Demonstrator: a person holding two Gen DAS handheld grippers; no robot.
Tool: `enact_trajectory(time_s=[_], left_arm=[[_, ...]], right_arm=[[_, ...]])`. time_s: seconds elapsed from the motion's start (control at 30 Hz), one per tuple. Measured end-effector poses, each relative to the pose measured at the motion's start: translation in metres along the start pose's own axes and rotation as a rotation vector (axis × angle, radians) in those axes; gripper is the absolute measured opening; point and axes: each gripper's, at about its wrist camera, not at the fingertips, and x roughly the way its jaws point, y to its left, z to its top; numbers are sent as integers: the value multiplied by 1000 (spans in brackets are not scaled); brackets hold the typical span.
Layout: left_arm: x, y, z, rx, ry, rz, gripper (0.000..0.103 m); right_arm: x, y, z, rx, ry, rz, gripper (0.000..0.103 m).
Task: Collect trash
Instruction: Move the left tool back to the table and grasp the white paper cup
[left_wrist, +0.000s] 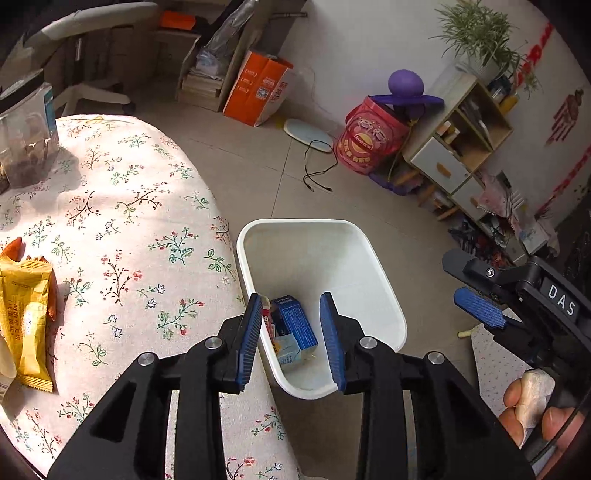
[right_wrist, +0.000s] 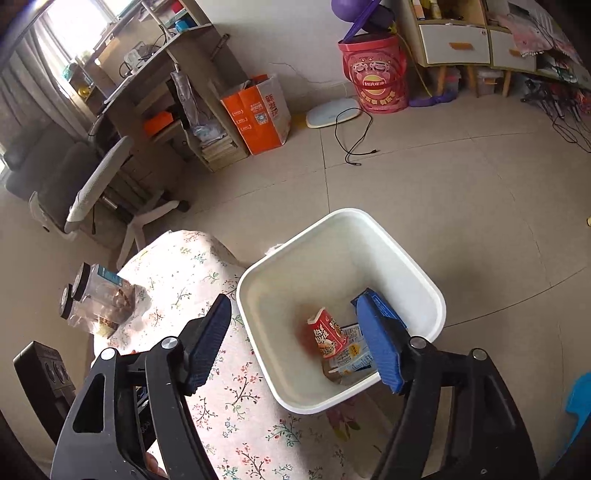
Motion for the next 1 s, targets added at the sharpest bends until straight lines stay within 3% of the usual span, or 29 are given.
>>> enact_trajectory(time_s=[0.37, 0.57, 0.8, 0.9, 1.0], left_arm=[[-59, 56, -6, -22, -3, 137, 37], [-109, 105, -13, -57, -18, 258, 42], [-161, 188, -38, -217, -20, 373, 44], [-174, 224, -55, -321, -25, 373, 44], [-177, 249, -69, -403, -19, 371, 44]], right_arm=[[-3, 15, 1, -29, -30, -12, 74], [-5, 45, -5, -110, -45, -3, 78], [1, 102, -24, -258, -18, 40, 82], [11, 136, -43, -336, 42, 105, 82], [17, 177, -70, -477, 63, 107, 82]])
